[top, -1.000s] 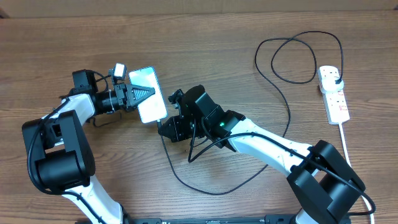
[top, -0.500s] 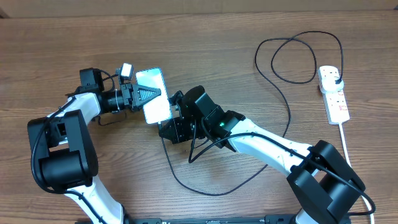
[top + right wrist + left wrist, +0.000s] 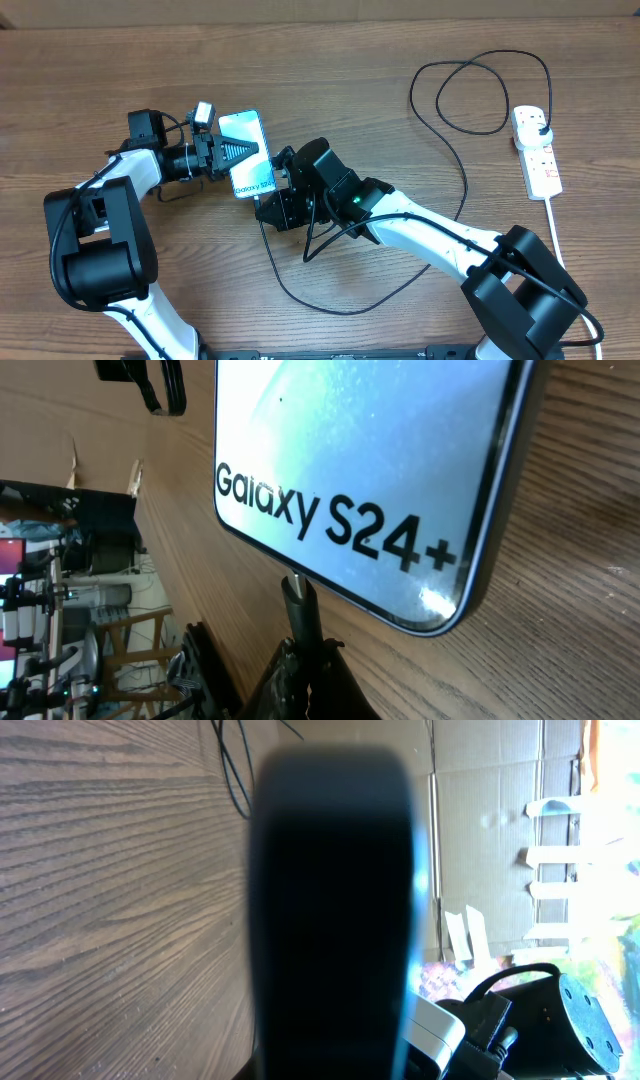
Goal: Plug charger to phone and switch on socket
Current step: 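Align the plug with the phone's charging port using the right gripper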
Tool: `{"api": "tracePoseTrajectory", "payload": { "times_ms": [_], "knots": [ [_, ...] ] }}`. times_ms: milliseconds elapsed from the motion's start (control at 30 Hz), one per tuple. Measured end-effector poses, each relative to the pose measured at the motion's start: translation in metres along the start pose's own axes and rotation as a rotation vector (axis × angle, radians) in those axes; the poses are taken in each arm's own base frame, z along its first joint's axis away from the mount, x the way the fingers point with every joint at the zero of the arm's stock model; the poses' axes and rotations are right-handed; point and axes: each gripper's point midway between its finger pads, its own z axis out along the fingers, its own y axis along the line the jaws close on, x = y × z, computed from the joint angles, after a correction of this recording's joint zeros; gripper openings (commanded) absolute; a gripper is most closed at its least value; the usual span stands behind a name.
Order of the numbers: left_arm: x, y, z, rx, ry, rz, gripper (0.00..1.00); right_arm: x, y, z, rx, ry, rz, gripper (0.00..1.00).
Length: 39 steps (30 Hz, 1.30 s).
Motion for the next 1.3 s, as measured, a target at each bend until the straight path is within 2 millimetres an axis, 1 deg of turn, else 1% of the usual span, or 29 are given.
{"api": "tracePoseTrajectory", "payload": {
  "times_ms": [633,1300],
  "knots": [
    [0.0,0.0,0.0,0.0,0.0,0.0,0.05,-0.0002,0.0002,0.0,-0.001,-0.001,0.001,0.04],
    [-0.0002,0.0,0.0,0.0,0.0,0.002,0.04,-0.0006,0.0012,0.0002,-0.009,0.0,0.044,0.04]
  ]
}}
